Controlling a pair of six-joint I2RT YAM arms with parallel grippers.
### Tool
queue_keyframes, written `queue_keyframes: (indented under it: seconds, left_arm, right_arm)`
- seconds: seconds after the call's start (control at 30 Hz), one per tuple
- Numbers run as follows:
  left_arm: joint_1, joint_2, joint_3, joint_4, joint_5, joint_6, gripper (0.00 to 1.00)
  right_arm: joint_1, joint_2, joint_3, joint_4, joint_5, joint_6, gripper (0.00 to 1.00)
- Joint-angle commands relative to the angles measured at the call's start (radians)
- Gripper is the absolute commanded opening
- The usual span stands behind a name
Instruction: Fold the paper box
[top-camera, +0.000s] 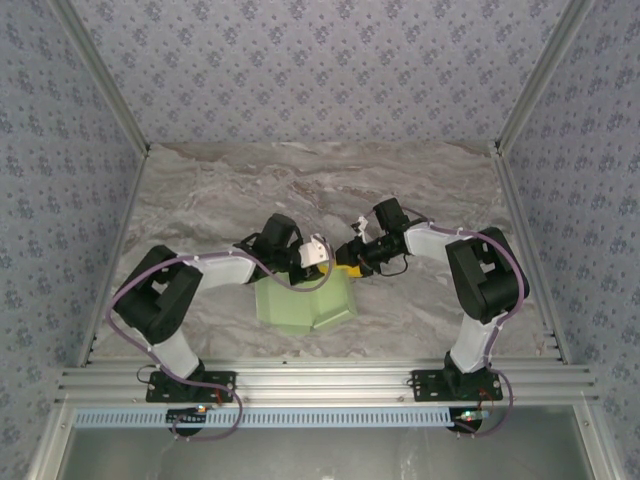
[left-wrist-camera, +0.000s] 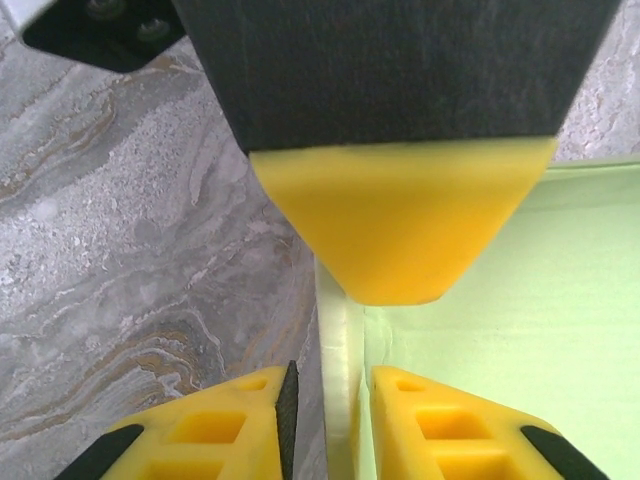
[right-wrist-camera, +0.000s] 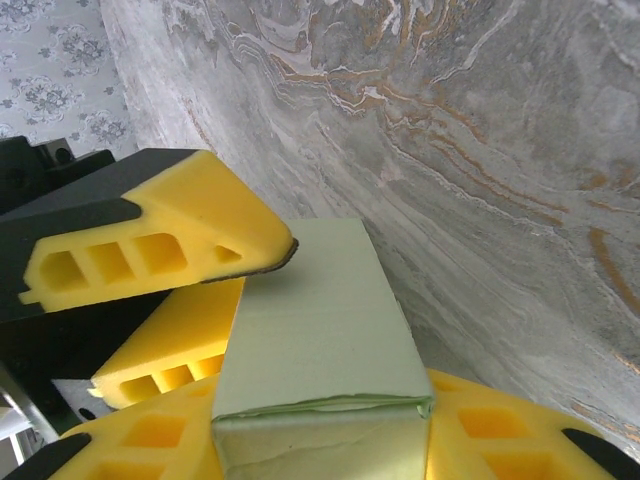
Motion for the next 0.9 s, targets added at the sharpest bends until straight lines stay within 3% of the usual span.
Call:
queue_keyframes:
  seconds: [0.0, 0.2, 0.37, 0.87]
  left_arm:
    - [-0.013, 0.015, 0.000, -0.035, -0.018, 0.032, 0.26]
    - [-0.027, 0.013, -0.014, -0.048, -0.072, 0.059, 0.25]
    - [-0.040, 0.011, -0.020, -0.055, -0.110, 0.076, 0.16]
    - [-0.148, 0.037, -0.086, 0.096, -0.354, 0.103, 0.16]
  right_arm:
    - [0.003, 0.029, 0.009, -0.057, 0.053, 0.000, 0.41]
    - [0.004, 0.026, 0.004, -0.063, 0.067, 0.008, 0.40]
    - [0.003, 0.025, 0.001, -0.063, 0.087, 0.028, 0.42]
    - [0.045, 0.004, -0.006, -0.054, 0.164, 0.091, 0.41]
